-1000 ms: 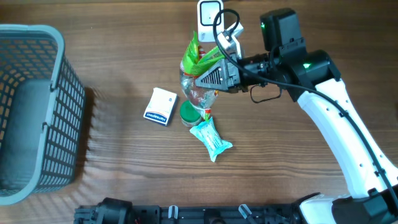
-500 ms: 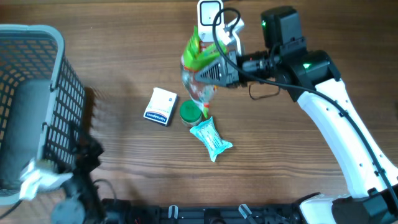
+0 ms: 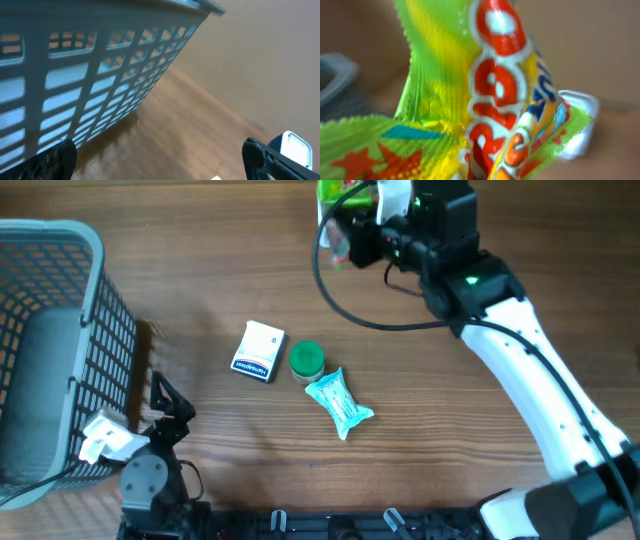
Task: Scan the item barcode
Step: 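Carry the candy bag to the right edge and drop it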
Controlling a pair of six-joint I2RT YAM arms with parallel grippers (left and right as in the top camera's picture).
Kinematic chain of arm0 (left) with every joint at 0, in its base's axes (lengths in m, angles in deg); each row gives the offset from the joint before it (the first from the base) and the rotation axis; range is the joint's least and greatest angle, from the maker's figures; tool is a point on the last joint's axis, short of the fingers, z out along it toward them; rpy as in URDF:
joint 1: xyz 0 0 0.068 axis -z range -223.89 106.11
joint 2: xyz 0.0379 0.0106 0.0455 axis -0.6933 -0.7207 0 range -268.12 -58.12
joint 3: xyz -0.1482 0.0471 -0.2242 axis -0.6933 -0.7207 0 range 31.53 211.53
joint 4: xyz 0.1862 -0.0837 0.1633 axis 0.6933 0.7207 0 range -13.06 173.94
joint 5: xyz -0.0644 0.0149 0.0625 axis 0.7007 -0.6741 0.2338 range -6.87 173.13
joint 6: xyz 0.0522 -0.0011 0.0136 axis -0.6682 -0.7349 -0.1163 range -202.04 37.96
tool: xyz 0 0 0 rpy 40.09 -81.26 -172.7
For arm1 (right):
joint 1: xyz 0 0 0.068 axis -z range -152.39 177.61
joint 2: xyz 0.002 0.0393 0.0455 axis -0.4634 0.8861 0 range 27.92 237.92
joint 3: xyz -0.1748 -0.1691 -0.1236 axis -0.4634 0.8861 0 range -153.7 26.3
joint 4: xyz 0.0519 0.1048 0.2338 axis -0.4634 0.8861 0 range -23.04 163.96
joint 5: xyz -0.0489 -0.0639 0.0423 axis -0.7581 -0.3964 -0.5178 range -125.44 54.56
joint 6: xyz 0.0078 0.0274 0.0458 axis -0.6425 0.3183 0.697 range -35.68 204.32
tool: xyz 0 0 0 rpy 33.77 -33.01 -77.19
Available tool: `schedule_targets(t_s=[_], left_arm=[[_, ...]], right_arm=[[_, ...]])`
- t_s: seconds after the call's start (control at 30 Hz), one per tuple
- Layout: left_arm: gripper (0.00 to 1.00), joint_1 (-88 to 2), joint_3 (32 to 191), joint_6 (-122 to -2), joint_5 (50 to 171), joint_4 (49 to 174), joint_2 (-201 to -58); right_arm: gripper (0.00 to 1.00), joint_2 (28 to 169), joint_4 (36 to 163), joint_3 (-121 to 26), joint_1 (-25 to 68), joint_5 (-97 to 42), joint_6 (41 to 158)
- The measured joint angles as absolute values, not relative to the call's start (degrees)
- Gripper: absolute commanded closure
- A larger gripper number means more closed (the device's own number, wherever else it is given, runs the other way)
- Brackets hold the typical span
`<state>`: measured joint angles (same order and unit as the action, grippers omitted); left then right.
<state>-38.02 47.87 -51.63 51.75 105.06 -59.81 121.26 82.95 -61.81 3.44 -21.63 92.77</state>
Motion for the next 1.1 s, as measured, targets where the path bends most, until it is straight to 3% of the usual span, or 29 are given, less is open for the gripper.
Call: schedule_targets(t_s=[0.1, 0.23, 0.43, 0.6, 0.77, 0.9, 1.03, 1.1], left_arm=[[0.0, -38.0, 47.8, -51.3, 52.0, 112.2, -59.8], [0.0, -38.0, 47.6, -51.3, 52.1, 123.1, -59.8], [0.0, -38.0, 47.6, -51.3, 52.2, 128.4, -59.8], [0.0, -38.0, 47.6, -51.3, 52.2, 128.4, -59.8], [0.0, -38.0, 47.6, -51.3, 52.2, 128.4, -59.8], [0.0, -38.0, 47.6, -51.3, 52.2, 128.4, -59.8], [0.0, -38.0, 47.6, -51.3, 52.2, 128.4, -59.8], [0.0, -38.0, 47.6, -51.3, 52.2, 128.4, -59.8]], right_arm=[[0.96, 128.9, 72.1, -61.9, 3.3, -36.1, 81.9], [0.95, 141.3, 58.1, -61.9, 3.2, -42.2, 75.6], [0.95, 155.9, 50.7, -70.9, 3.2, -44.5, 73.5], [0.95, 164.6, 51.7, -83.0, 3.3, -44.7, 75.2], [0.95, 165.8, 61.7, -85.1, 3.2, -45.8, 75.4], [0.96, 166.6, 73.2, -92.1, 3.0, -54.7, 72.8], [0.96, 166.5, 85.8, -99.9, 3.1, -78.0, 66.6], [0.96, 166.4, 101.0, -100.5, 4.7, -89.8, 69.6]])
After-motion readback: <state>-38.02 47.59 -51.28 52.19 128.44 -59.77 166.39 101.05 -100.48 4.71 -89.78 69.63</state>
